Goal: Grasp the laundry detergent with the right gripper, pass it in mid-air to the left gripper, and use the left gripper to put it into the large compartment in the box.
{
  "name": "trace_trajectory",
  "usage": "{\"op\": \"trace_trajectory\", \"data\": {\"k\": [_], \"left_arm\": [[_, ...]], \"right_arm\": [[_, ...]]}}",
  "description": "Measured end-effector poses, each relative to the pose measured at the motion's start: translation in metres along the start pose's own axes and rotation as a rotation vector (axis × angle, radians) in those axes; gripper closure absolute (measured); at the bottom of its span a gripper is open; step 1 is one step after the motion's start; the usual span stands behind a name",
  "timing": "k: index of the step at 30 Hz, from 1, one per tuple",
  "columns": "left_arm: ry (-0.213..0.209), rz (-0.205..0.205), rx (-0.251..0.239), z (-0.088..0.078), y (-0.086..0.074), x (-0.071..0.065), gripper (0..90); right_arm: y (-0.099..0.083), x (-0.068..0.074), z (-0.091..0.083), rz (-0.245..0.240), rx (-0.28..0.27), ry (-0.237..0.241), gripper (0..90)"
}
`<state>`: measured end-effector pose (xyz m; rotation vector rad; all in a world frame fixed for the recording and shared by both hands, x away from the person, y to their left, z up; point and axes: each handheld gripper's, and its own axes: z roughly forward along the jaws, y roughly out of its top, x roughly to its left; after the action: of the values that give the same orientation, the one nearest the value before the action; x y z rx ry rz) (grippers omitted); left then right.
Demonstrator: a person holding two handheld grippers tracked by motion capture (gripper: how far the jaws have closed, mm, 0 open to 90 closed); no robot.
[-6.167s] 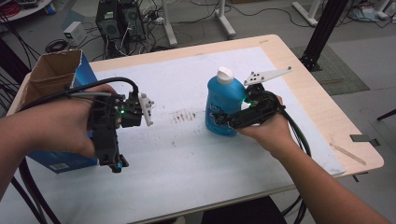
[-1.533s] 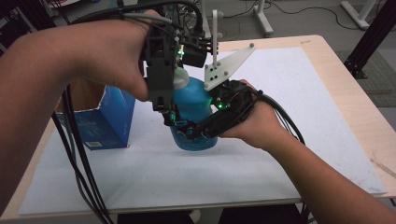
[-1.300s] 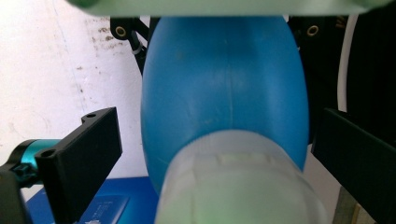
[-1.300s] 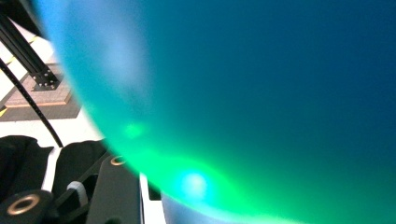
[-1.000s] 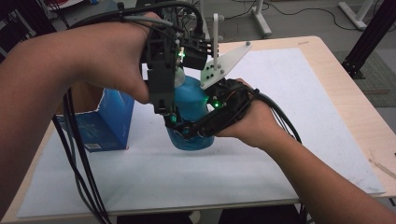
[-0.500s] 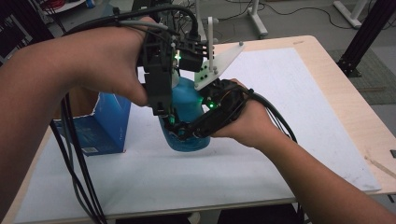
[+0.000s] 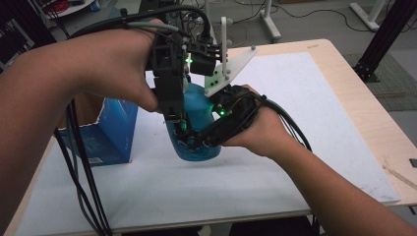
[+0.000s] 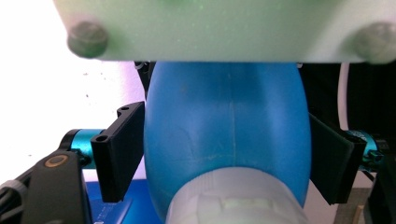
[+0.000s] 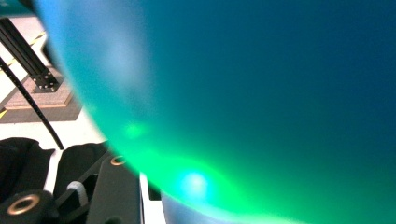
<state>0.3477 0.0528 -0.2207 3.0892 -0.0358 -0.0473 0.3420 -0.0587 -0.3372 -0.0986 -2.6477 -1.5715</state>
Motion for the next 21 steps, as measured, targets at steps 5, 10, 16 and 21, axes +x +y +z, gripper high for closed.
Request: {"op": "trace_trajectory", "data": {"k": [5, 10, 16, 21], "left_arm": [[0.0, -0.002, 0.006, 0.001, 0.0013, 0.0001, 21.9], [-0.006, -0.004, 0.012, 0.0012, 0.0019, 0.0005, 23.3], [-0.007, -0.001, 0.013, -0.0002, 0.0027, 0.0006, 26.4], [-0.009, -0.005, 0.012, -0.0002, 0.0029, 0.001, 28.5]], "right_arm": [[0.0002, -0.0001, -0.0009, -0.001, -0.005, 0.0, 46.7], [0.0, 0.0002, -0.001, 0.001, -0.002, 0.002, 46.7], [-0.0002, -0.0005, -0.0011, -0.002, -0.006, 0.0, 46.7], [-0.0001, -0.0004, -0.0011, 0.0, -0.005, 0.001, 46.7]]}}
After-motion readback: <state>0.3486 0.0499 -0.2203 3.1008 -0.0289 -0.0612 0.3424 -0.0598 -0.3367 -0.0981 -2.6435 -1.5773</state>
